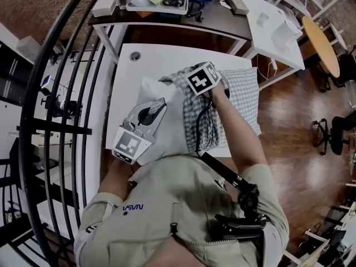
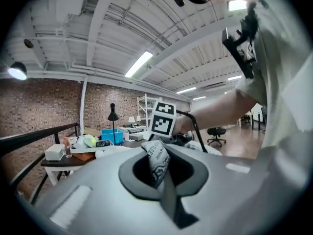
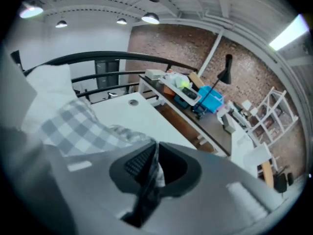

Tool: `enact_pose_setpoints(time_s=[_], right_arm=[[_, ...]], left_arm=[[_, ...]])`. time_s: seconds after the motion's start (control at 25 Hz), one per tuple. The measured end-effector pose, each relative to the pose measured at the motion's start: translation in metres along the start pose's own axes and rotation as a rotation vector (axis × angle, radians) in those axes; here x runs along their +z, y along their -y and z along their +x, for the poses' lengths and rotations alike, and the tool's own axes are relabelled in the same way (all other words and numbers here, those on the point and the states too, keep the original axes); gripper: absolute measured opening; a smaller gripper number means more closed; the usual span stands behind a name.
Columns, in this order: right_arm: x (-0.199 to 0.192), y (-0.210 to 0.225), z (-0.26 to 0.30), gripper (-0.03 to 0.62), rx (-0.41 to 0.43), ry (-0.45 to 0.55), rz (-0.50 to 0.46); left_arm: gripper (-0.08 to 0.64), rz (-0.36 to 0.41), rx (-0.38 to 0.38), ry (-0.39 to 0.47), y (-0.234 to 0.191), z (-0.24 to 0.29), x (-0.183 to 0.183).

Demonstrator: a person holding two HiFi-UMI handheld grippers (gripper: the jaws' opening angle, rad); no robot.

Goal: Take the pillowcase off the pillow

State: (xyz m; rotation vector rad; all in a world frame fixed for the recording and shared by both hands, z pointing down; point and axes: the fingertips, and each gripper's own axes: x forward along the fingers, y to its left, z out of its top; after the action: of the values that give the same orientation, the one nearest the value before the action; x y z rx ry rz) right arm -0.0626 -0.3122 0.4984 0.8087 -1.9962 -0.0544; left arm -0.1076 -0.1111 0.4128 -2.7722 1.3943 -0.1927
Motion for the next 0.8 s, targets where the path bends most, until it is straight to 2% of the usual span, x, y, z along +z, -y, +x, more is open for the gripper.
enact_pose_setpoints(time_s=[0.12, 0.24, 0.32, 0.44, 0.6, 0.68, 0.76, 0.8], right_arm=[[-0.028, 0.059, -0.009, 0.021, -0.151, -0.018, 0.06], [-0.076, 0.12, -0.026, 0.021, -0.311, -0.065, 0.17], [-0.094, 0.136, -0.028, 0.023, -0.325, -0.059, 0.231], [-0.097, 0.124, -0.015, 0.023, -0.29, -0.01, 0.212], [-0.1, 0.102, -0.007, 0.026, -0.295, 0.074, 0.209], [-0.096, 0.092, -0.019, 0.026, -0.311, 0.11, 0.211], [-0.086, 0.078, -0.041, 0.026, -0.309, 0.175, 0.233], [-0.084, 0.068, -0.053, 0.026, -0.298, 0.214, 0.263]], left_arm=[[0.012, -0.091, 0.023, 0.084, -0.015, -0.016, 0.021], [0.012, -0.147, 0.057, 0.117, -0.045, -0.03, 0.021], [0.012, -0.188, 0.073, 0.089, -0.066, -0.027, 0.003], [0.012, -0.256, 0.101, -0.021, -0.094, -0.005, -0.047], [0.029, -0.198, 0.142, -0.171, -0.114, 0.027, -0.096], [0.114, -0.163, 0.178, -0.208, -0.124, 0.034, -0.102], [0.267, -0.141, 0.228, -0.211, -0.134, 0.03, -0.096], [0.296, -0.13, 0.239, -0.2, -0.133, 0.026, -0.089]])
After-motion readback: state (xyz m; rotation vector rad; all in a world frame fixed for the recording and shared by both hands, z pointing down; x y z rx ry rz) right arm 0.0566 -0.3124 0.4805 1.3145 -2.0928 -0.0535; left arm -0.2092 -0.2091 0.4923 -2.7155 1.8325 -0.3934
